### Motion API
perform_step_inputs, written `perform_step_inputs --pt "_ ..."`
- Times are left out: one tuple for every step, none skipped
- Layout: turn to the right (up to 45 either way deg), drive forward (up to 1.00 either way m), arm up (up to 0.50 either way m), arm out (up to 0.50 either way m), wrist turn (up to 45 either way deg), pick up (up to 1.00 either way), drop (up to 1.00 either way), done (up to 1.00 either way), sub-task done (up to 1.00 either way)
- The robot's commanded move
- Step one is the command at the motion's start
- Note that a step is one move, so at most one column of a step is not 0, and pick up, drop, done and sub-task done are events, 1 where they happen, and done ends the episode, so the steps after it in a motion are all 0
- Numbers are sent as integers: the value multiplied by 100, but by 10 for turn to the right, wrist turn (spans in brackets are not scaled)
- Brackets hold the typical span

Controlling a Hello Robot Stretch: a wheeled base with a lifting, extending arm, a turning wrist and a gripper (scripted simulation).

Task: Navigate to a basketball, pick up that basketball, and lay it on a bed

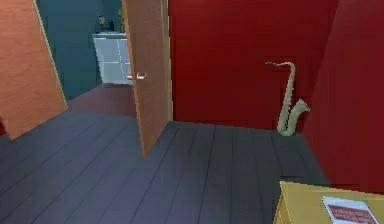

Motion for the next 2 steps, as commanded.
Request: perform_step_inputs --pt "-270 0 0 0 0 0 0 0 0" --pt "0 0 50 0 0 0 0 0 0"
